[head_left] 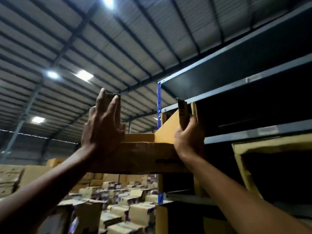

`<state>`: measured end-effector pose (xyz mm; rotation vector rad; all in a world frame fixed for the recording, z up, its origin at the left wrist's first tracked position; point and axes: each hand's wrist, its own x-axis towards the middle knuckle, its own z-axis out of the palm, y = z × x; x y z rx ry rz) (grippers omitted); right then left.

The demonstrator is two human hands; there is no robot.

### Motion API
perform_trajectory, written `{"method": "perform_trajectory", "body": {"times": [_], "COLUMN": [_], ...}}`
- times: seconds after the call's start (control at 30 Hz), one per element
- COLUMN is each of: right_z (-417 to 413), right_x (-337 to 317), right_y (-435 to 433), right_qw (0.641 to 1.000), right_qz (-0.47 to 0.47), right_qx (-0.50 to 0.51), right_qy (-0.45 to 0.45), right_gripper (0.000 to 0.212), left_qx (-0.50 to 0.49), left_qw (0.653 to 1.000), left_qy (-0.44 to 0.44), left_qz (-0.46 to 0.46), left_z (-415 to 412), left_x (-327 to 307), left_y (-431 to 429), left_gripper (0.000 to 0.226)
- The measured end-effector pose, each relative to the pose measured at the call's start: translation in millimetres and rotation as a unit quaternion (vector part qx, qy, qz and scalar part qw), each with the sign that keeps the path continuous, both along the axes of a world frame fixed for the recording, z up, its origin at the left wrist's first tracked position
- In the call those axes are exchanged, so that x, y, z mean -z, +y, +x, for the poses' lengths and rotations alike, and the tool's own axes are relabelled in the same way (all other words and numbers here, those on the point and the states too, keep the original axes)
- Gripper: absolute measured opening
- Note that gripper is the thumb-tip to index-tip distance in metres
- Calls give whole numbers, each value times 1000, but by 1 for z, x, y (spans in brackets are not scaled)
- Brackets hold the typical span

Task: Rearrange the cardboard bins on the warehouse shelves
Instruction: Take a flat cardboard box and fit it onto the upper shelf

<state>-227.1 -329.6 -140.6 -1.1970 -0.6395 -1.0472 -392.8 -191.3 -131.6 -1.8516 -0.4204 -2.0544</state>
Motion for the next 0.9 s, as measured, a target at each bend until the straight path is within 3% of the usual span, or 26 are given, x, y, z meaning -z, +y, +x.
{"method": "perform_trajectory", "body": {"times": [0.13, 0.4, 0.77, 0.9], "right_z": [-2, -20, -15, -15], "right_x": [-28, -69, -73, -75], "right_y": [-17, -52, -132, -163], "right_qw": [999, 984, 961, 956], "right_qz": [48, 124, 123, 114], "right_qx": [10, 41, 191, 216], "right_qy": [-12, -119, -158, -163], "right_gripper": [36, 37, 43, 41], "left_qx": [-22, 13, 143, 178], "left_qw": [999, 992, 967, 962], "left_qy": [-10, -83, -151, -145], "left_qz": [48, 98, 149, 150], "left_z": [-7, -13, 39, 45], "left_x": [-36, -64, -86, -91], "left_y": [-20, -43, -83, -107], "left_gripper": [82, 80, 67, 72]}}
